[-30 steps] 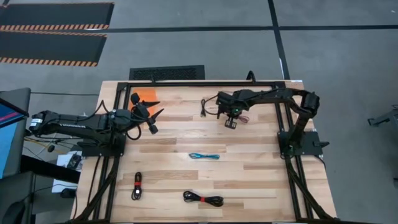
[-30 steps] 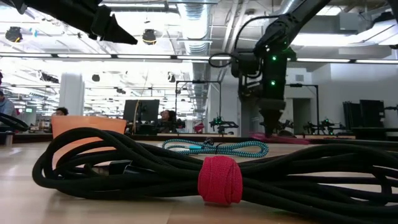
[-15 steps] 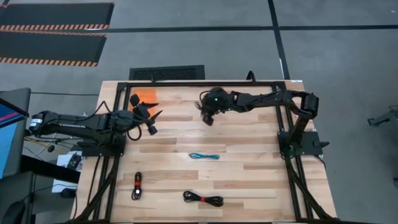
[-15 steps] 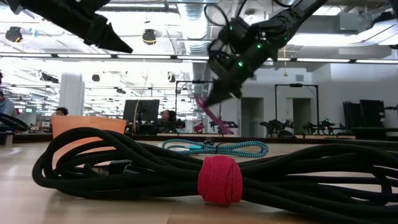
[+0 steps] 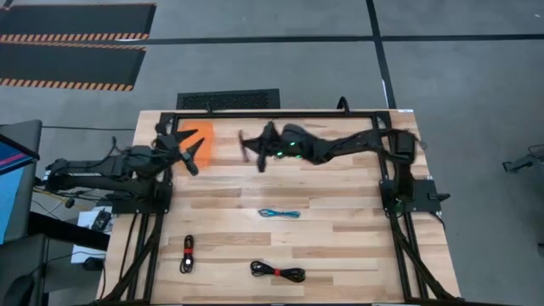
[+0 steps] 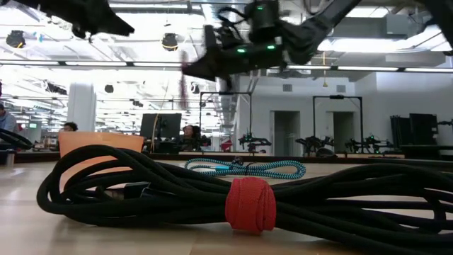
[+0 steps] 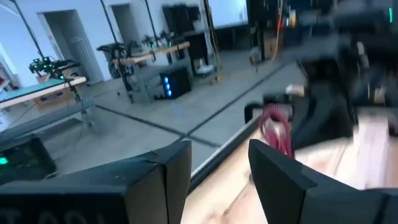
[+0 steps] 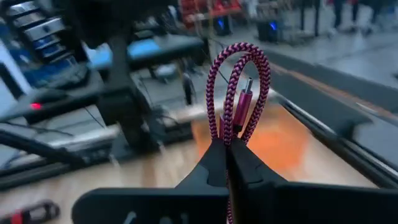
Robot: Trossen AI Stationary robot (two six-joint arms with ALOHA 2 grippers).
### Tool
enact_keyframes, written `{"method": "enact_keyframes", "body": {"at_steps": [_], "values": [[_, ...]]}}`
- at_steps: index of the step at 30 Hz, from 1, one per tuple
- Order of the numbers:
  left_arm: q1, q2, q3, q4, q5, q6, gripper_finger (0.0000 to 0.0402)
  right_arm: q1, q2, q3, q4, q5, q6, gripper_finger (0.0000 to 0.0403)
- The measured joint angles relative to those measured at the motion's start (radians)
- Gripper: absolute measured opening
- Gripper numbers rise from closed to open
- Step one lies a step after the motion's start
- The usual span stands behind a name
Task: Pick and place USB-C Cables
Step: Put the pink charger cable into the orange bin
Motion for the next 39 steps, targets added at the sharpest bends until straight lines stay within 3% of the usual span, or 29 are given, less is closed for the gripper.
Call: {"method": "enact_keyframes", "body": {"at_steps": [7,13,20,25,39], "values": [[-0.001,-0.119,0.000,-0.042,0.065,-0.013,0.0151,0.027,0.257,0.353,-0.004,0.013,-0.001,0.0003],[-0.001,-0.168,0.000,-0.110,0.065,-0.020,0.0151,0.024,0.456,0.635,0.002,0.119,-0.007,0.0003],[-0.001,-0.182,0.000,-0.141,0.063,-0.035,0.0151,0.024,0.647,0.867,-0.054,0.216,-0.008,0.0003],[-0.001,-0.182,0.000,-0.143,0.063,-0.035,0.0151,0.023,0.720,0.947,-0.086,0.226,-0.010,0.0003],[-0.001,-0.181,0.000,-0.141,0.062,-0.036,0.0151,0.022,0.720,0.957,-0.193,0.242,-0.045,0.0005]]}}
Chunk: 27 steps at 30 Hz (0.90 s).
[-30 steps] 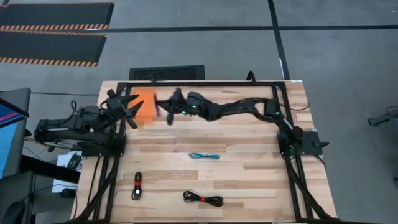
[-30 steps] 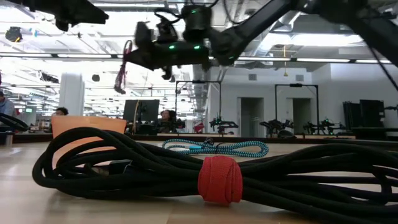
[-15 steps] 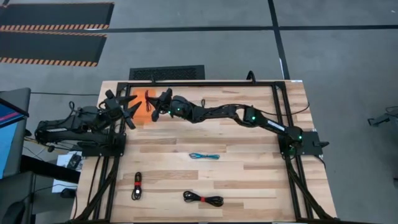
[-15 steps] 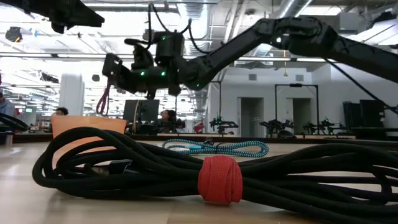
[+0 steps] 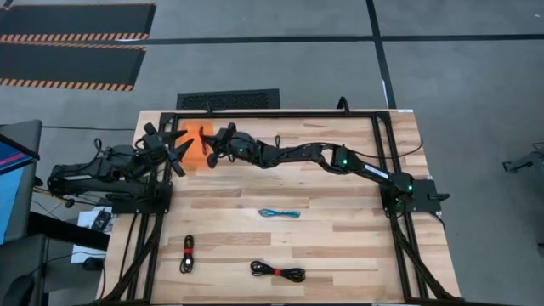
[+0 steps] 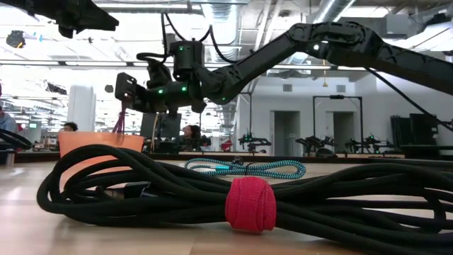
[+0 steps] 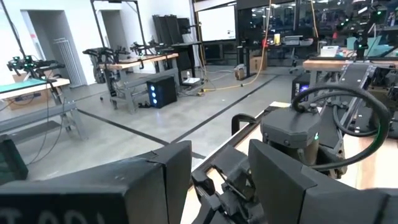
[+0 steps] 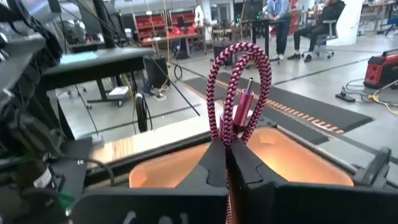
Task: Pick and place USB-C Cables
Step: Put the pink charger cable into the orange bin
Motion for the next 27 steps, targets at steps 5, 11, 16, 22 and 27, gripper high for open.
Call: {"method": "enact_keyframes", "body": {"at_steps": [5,11,16,22,27], "values": [[0.000,0.000,0.000,0.000,0.000,-0.001,0.0151,-0.005,0.000,0.000,-0.048,-0.002,0.009,0.0021],[0.000,0.000,0.000,0.000,0.000,-0.001,0.0151,-0.026,0.000,0.000,-0.096,-0.050,0.078,0.0056],[0.000,0.000,0.000,0.000,0.000,-0.001,0.0151,-0.034,0.000,0.000,-0.106,-0.073,0.094,0.0065],[0.000,0.000,0.000,-0.004,0.009,-0.008,0.0151,-0.032,-0.006,0.000,-0.165,-0.146,0.098,0.0067],[0.000,0.000,0.000,-0.006,0.016,-0.010,0.0151,-0.032,-0.026,-0.002,-0.254,-0.212,0.111,0.0067]]}}
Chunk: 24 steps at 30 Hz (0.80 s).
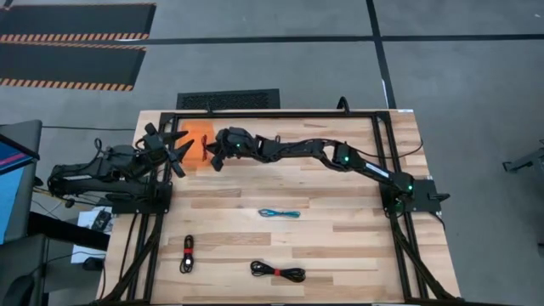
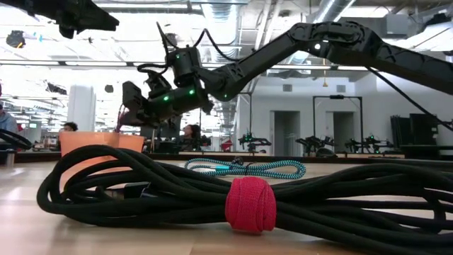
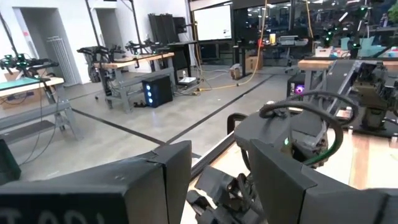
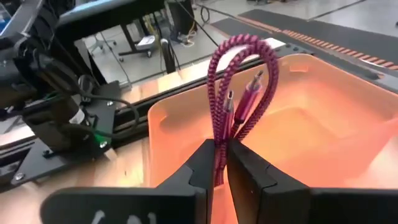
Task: Pick and place USB-C Cables
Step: Put the pink charger cable into the orange bin, then put the top black charger cable into the orange bin
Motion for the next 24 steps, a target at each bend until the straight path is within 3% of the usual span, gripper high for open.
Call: {"method": "enact_keyframes", "body": {"at_steps": [14,24], "values": [[0.000,0.000,0.000,-0.029,0.140,-0.065,0.0151,0.028,-0.214,0.003,-0.524,0.035,-0.170,0.0067],[0.000,0.000,0.000,-0.087,0.248,-0.143,0.0151,0.032,-0.218,0.001,-0.787,0.041,-0.171,0.0067]]}}
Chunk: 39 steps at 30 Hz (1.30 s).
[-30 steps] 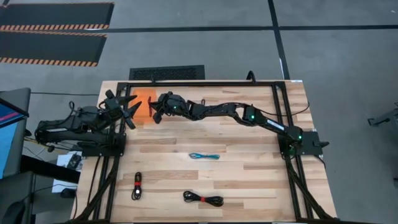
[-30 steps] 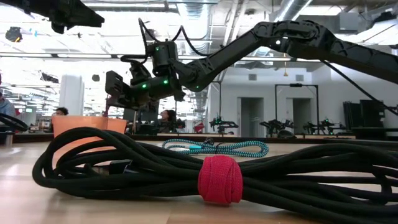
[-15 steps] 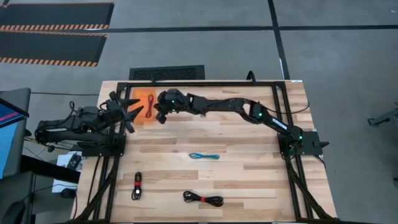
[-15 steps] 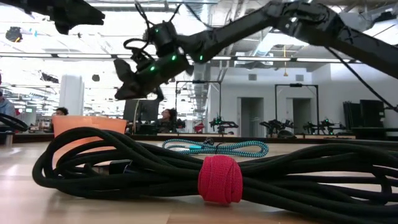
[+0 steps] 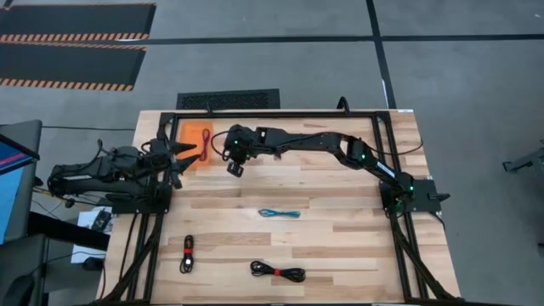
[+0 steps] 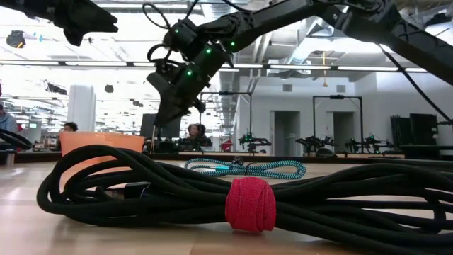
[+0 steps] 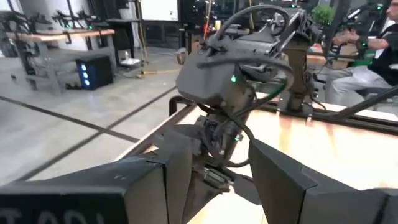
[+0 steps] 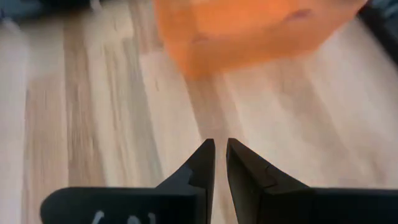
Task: Pick and place USB-C Cables
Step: Put the top black charger cable into the orange bin
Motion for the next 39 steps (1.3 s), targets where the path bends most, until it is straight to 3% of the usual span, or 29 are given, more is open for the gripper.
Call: {"method": "enact_keyframes", "body": {"at_steps": [10,15,22,27,31,39], "values": [[0.000,0.000,0.000,-0.070,-0.007,-0.057,0.0151,0.043,0.006,0.000,-0.066,0.040,0.029,0.0067],[0.000,0.000,0.000,-0.083,-0.011,-0.059,0.0151,0.147,-0.001,0.000,-0.056,-0.002,0.016,0.0067],[0.000,0.000,0.000,-0.082,-0.011,-0.074,0.0151,0.208,-0.008,-0.001,-0.253,0.144,0.062,0.0067],[0.000,0.000,0.000,-0.079,-0.012,-0.072,0.0151,0.189,-0.085,-0.009,-0.442,0.325,0.103,0.0067],[0.000,0.000,0.000,-0.074,-0.012,-0.070,0.0151,0.158,-0.209,-0.175,-0.325,0.339,0.130,0.0067],[0.000,0.000,0.000,-0.076,-0.015,-0.065,0.0151,0.133,-0.528,-0.766,0.170,0.261,0.253,0.0067]]}}
